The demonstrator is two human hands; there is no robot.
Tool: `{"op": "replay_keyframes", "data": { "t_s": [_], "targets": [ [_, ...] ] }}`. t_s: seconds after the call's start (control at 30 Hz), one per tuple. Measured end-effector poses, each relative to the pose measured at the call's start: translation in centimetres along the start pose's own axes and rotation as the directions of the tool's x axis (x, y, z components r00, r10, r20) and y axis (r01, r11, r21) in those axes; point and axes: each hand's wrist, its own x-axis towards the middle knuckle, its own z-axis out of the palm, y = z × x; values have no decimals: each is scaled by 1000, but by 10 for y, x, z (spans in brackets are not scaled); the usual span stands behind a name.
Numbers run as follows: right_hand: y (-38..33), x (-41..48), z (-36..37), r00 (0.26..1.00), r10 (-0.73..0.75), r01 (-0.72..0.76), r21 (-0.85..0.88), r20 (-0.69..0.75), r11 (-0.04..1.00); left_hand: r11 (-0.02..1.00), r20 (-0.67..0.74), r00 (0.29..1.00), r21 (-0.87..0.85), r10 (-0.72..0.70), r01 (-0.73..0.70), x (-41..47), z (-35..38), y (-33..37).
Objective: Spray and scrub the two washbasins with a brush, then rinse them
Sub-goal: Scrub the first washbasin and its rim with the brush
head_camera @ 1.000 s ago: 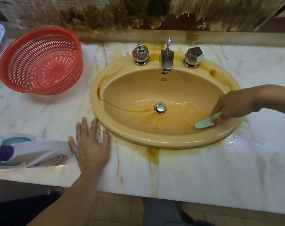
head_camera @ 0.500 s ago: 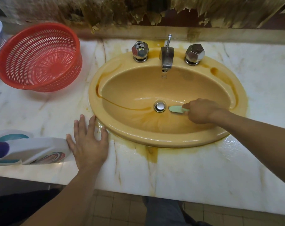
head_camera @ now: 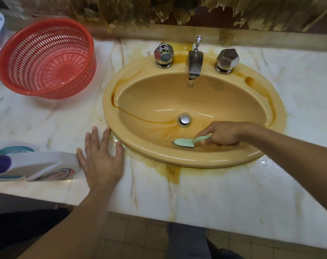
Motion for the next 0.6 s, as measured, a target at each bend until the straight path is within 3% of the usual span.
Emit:
{"op": "replay_keyframes", "data": {
  "t_s": [0.1,0.17,0.23,0.3,0.47,0.6],
  "targets": [
    [19,-10,-28,986,89,-137,-369,-144,919,1000,-1,1000,2,3,-3,0,0,-1],
    [29,-17,-38,970,130,-217,-482,-208,849,1000,-1,1000,2,3,-3,0,0,-1],
    [26,-30,-41,985,163,-170,-363,-50,916,1000,-2,1000,0,1,-1,0,0,-1],
    [21,-44,-45,976,202,-189,-131,87,973,1000,-5,1000,-7,-6,6,-1,0,-1],
    [0,-41,-34,973,212,-228,-262,-86,938,1000,-6,1000,1,6,-6,-2,0,-1],
    [-44,-14,2,988,155,-154,61,-9,986,1000,-1,1000,12,22,-22,-1,-1,-2]
  ]
}}
